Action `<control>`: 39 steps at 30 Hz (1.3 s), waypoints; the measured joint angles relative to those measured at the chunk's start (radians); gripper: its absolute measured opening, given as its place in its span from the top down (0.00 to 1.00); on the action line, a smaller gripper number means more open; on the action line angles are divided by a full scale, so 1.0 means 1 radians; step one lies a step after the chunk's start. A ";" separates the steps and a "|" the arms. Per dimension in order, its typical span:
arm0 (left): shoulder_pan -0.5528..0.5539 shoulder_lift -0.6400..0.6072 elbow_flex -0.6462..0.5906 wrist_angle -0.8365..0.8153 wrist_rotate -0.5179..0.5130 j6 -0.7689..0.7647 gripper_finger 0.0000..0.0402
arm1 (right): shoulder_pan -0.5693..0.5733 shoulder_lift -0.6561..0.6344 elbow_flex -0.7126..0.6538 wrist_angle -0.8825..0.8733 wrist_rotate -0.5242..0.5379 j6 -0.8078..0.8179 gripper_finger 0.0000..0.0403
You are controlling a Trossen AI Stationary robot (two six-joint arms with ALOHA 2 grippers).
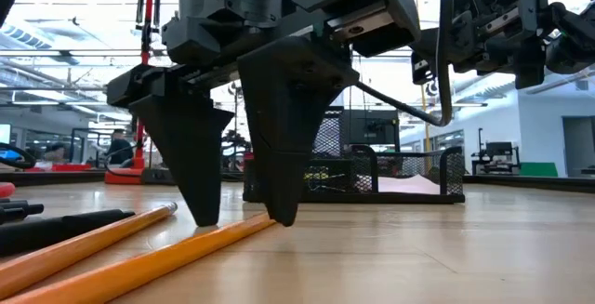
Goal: Pick and place office supplies into organizer
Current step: Put the orange pencil into the black desk organizer
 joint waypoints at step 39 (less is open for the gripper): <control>0.007 0.048 0.007 -0.104 -0.042 -0.002 0.61 | 0.000 0.000 0.000 0.000 0.002 0.000 1.00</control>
